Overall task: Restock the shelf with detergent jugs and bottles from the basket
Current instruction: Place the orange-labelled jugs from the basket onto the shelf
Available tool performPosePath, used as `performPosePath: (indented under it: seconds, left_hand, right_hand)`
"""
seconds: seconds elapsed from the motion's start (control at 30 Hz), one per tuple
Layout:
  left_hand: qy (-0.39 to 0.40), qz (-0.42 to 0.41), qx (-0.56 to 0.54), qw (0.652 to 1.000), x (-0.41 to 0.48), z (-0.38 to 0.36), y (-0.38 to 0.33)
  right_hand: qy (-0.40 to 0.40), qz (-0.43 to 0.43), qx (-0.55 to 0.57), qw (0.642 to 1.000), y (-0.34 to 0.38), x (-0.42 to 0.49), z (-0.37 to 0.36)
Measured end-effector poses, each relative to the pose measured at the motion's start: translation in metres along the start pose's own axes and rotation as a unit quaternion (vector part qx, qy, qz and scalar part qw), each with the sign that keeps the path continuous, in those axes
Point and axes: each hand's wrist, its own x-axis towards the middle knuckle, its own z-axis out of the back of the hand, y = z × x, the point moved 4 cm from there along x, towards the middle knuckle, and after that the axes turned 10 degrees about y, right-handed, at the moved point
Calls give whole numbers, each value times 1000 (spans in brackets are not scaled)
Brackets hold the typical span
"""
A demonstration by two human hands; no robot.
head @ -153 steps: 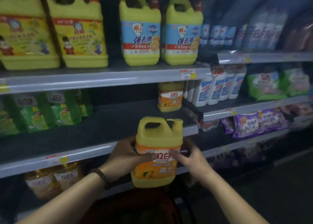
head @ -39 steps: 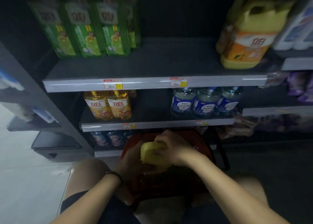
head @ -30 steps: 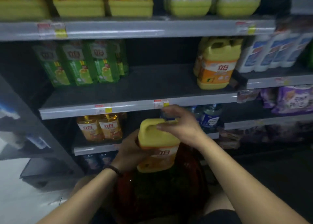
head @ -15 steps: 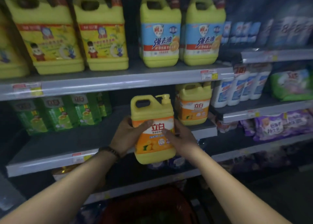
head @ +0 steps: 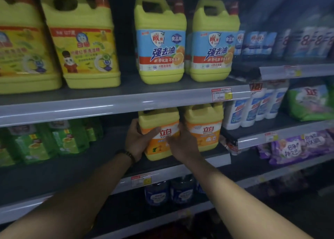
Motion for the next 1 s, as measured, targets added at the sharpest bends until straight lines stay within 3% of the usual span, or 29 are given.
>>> performPosePath:
  seconds: [0.13, 0.37, 0.53, 0.6, 0.7, 0.93, 1.0]
  left_hand:
    - [10, -18, 26, 999, 18, -2, 14]
    - [30, 22, 24, 999, 36, 8, 29]
    - [27, 13, 122, 992, 20, 18, 32]
    - [2, 13, 212, 977, 1, 18, 27]
    - [-1, -10, 259, 966, -41, 19, 16]
    - [107, -99, 414, 899, -167, 24, 5]
    - [157, -73, 442, 880, -198, 28, 19]
  right_hand:
    - [37, -13, -27, 999, -20, 9, -13]
    - [85, 1, -29, 996, -35, 3, -21]
    - [89, -6, -48, 995, -38, -11, -18]
    - [75, -10, -44, 996, -36, -19, -14]
    - [61, -1, -44, 997, -33, -32, -14]
    - [70, 69, -88, 991, -32, -82, -58]
    - [91, 84, -93, 988, -48, -99, -77]
